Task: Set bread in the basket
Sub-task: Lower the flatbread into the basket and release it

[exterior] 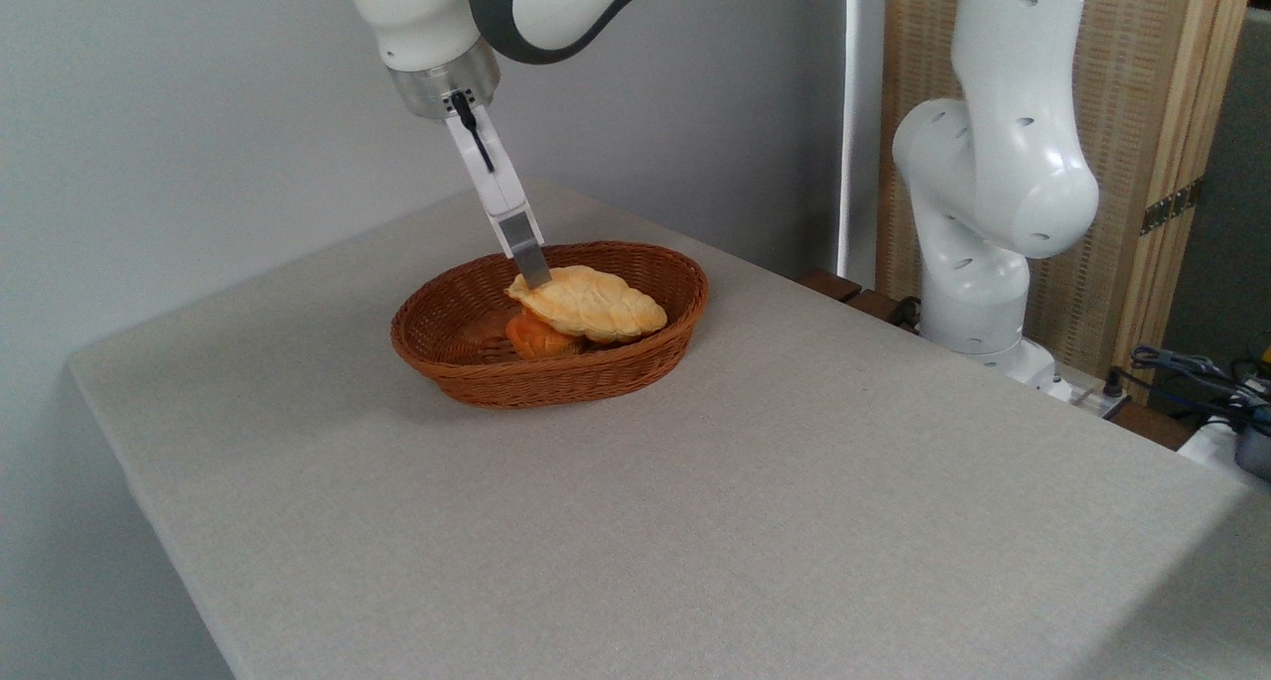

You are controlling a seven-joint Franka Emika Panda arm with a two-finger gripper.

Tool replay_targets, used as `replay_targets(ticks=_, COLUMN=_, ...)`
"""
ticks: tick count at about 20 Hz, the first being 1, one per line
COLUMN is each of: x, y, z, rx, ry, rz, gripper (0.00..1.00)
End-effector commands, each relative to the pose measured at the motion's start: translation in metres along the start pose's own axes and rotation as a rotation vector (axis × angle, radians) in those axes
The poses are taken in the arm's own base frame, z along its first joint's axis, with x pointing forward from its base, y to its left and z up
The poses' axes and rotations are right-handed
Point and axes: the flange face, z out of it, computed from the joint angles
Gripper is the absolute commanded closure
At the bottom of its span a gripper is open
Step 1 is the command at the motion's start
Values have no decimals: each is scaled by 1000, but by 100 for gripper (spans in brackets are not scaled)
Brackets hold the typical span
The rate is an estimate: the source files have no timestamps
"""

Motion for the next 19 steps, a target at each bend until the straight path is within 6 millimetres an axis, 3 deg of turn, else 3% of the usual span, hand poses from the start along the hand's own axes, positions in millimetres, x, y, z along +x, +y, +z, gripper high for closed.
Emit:
replay_targets(ticks=1, x=-22, y=-17, z=-36, rx=41, ry=70, rz=-59, gripper=0)
replay_targets(ticks=4, x=-53, y=-45, z=-70, rx=91, ry=114, rz=-125, gripper=0)
replay_targets(ticks=13, x=-107, y=-90, z=-98, rx=283, ry=1, rz=-193, gripper=0)
replay_targets(ticks=19, x=-111, y=-96, z=-105, rx=307, ry=34, rz=-208, gripper=0)
